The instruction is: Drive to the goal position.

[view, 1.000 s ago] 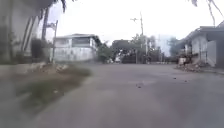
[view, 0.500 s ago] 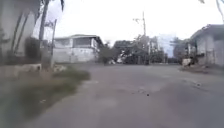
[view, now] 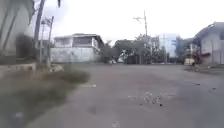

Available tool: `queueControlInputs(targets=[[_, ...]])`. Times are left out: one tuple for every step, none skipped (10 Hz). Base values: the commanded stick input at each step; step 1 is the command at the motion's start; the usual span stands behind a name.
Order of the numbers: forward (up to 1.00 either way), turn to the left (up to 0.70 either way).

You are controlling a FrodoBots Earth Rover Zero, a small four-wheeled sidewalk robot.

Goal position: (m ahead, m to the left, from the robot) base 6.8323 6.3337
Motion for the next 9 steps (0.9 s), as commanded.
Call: queueControlInputs(targets=[[1.00, 0.00], [1.00, 0.00], [1.00, 0.00], [1.00, 0.00], [1.00, 0.00], [1.00, 0.00], [1.00, 0.00], [1.00, 0.00], [1.00, 0.00]])
